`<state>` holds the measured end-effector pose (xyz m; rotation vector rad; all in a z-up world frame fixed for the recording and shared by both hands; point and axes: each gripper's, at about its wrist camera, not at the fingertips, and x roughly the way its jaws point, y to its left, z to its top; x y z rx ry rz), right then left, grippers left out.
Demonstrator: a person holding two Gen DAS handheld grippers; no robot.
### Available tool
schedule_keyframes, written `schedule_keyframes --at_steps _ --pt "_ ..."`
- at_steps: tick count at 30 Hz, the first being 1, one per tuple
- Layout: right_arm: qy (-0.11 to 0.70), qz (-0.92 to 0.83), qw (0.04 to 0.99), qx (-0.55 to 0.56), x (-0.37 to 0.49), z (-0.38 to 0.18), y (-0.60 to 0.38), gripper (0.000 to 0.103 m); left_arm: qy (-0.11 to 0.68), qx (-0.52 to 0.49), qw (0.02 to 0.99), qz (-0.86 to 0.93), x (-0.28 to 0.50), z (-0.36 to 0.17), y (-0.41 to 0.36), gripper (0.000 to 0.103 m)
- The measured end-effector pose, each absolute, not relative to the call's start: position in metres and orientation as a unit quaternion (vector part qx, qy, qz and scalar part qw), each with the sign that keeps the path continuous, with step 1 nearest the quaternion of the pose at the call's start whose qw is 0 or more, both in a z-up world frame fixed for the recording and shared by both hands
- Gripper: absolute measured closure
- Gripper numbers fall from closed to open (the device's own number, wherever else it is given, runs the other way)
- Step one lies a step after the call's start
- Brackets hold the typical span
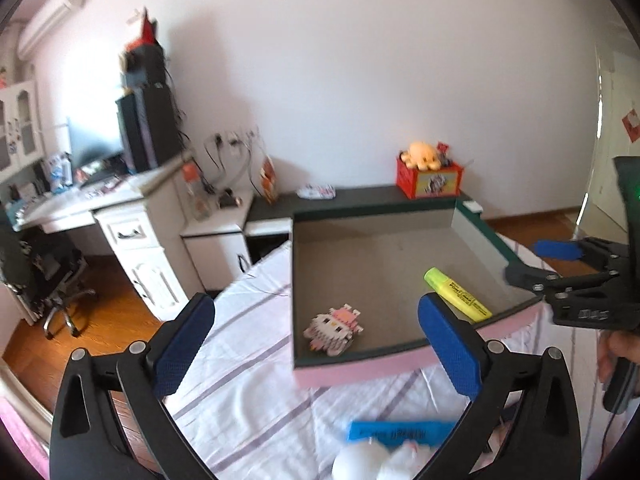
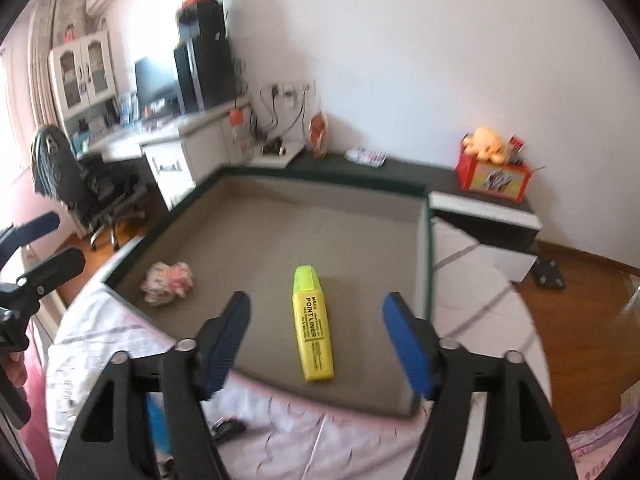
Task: Organize rigid objects
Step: 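Move both tools back toward the remaining items on the bed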
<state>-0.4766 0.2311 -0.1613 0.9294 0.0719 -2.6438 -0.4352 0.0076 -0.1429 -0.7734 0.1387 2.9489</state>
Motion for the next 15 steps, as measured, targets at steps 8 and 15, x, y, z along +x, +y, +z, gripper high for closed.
schedule_keyframes --at_steps 8,15 --pt "0.011 -0.962 0.134 0.239 -0.365 -0.118 0.249 0.013 0.027 -0.191 0.016 0.981 -0.341 -0.114 -0.008 0.0" --pt "0.023 -0.976 0.097 0.193 -0.293 -0.105 0.246 0.013 0.034 -0.171 0.011 0.985 -0.284 -0.108 -0.003 0.0"
